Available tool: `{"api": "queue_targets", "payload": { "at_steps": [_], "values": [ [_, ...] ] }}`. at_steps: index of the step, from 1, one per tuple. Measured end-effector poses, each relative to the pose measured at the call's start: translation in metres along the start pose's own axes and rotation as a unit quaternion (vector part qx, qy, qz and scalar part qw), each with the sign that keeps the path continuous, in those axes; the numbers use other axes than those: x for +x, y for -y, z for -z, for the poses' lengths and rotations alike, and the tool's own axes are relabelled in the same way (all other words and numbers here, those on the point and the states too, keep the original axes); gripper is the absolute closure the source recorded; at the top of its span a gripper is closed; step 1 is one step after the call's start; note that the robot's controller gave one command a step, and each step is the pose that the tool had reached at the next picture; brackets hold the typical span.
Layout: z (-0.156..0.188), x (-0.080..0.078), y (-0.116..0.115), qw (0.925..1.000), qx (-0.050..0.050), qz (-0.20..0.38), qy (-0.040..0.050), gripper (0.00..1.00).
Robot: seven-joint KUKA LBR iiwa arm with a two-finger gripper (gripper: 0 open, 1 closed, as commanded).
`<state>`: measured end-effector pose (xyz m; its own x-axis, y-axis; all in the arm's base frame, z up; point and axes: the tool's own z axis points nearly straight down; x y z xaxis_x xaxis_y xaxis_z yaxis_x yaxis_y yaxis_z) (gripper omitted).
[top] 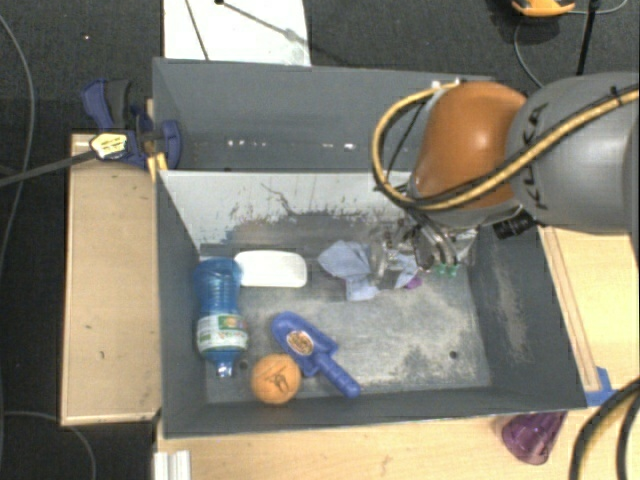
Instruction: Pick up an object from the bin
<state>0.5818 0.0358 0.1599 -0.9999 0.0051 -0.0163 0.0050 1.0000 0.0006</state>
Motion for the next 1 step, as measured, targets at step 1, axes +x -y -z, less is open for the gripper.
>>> {"api": "queue_targets", "payload": {
  "at_steps": [1],
  "values": [
    [0.0452,-0.0023,-0.0018,1.0000,0.001,-0.006,-0.0052,1.00]
  ]
}}
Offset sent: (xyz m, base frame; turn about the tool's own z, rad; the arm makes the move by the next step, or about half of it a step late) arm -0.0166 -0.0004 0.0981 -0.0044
